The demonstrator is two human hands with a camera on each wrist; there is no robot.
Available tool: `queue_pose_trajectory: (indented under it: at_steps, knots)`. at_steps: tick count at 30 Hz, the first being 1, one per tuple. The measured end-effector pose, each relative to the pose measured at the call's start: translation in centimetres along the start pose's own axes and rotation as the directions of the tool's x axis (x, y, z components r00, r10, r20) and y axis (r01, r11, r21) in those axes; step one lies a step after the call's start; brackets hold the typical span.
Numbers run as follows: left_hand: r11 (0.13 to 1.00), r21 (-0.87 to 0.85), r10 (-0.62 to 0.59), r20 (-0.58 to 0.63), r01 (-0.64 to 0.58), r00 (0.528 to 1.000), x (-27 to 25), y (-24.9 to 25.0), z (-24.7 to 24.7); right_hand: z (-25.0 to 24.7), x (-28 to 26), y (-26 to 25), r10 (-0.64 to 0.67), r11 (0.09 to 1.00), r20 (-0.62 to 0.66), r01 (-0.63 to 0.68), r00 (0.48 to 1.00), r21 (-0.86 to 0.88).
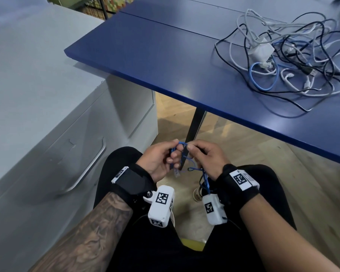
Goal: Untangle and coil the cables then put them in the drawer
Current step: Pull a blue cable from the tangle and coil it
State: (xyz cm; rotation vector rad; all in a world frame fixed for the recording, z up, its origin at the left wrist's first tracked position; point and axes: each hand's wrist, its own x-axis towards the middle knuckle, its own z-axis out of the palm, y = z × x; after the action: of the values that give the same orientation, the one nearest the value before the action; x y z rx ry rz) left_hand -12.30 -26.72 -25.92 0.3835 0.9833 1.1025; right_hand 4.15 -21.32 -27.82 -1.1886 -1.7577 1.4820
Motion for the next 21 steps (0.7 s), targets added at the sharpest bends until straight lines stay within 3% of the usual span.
queue_pose_trajectory:
  at_steps: [2, 5, 8, 10, 13, 16, 18, 21]
  knots:
    - [0.985, -0.172, 0.001, -0.008, -0.002, 1.000, 0.2, 0.1, -0.1, 1.0, 0.0, 1.1, 0.007, 1.000, 0.080, -0.009, 0.997, 0.024]
    - [0.916, -0.392, 0.073, -0.055, -0.089, 0.996, 0.5, 0.9, -0.7, 1.7, -0.4, 2.8, 0.066, 0.975, 0.248, -0.010, 0.966, -0.220]
    - [0.866, -0.476, 0.123, -0.089, -0.151, 0.988, 0.7, 1.2, -1.3, 3.0, -1.6, 2.8, 0.159, 0.946, 0.381, -0.029, 0.911, -0.324]
    - [0.860, -0.475, 0.135, -0.139, -0.185, 0.981, 0.8, 0.6, -1.4, 3.8, -2.2, 2.4, 0.126, 0.909, 0.425, 0.067, 0.896, -0.411]
    - [0.900, -0.366, 0.163, -0.221, -0.237, 0.961, 1.0, -0.5, -0.9, 3.4, -2.3, 1.5, 0.089, 0.847, 0.465, 0.179, 0.881, -0.500]
    - [0.938, -0.132, 0.266, -0.318, -0.320, 0.910, 1.6, -1.0, -0.8, 2.9, -2.9, -0.3, 0.098, 0.822, 0.456, 0.186, 0.884, -0.538]
    - [0.946, -0.009, 0.299, -0.354, -0.323, 0.886, 2.0, -1.3, -1.1, 2.6, -3.2, -1.1, 0.089, 0.865, 0.381, 0.118, 0.920, -0.488]
    - [0.952, 0.169, 0.300, -0.333, -0.257, 0.894, 2.1, -1.8, -1.2, 0.9, -3.0, -2.1, 0.063, 0.954, 0.249, 0.015, 0.967, -0.298]
